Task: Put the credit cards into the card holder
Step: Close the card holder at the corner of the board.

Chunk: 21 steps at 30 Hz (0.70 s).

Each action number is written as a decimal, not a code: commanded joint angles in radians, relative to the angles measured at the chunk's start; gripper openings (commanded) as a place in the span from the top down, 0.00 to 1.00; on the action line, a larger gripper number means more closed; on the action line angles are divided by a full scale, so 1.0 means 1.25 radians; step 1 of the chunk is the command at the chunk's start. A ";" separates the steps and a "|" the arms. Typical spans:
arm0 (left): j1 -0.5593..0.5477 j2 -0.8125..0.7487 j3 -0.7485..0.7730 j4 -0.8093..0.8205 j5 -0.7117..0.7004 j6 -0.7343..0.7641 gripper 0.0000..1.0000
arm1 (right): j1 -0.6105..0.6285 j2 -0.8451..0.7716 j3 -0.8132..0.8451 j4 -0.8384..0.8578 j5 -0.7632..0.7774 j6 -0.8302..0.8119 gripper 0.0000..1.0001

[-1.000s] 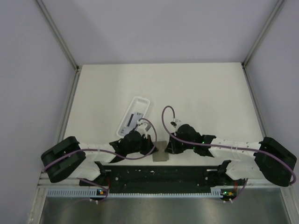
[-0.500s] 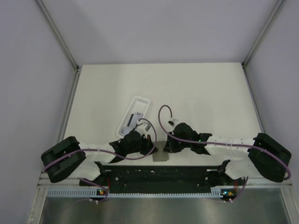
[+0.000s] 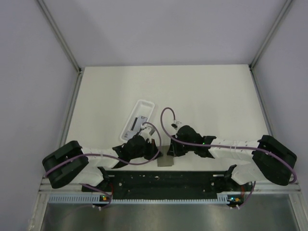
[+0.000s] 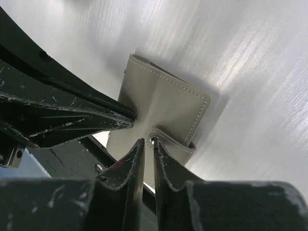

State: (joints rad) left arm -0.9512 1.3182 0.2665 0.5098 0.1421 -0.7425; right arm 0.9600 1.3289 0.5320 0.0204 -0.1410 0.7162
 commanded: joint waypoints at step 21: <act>-0.004 0.004 -0.013 0.012 0.010 -0.005 1.00 | 0.020 0.051 0.073 -0.058 0.035 -0.044 0.87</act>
State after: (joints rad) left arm -0.9512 1.3182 0.2653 0.5121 0.1421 -0.7498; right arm 0.9627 1.3708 0.5678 -0.0193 -0.1257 0.6868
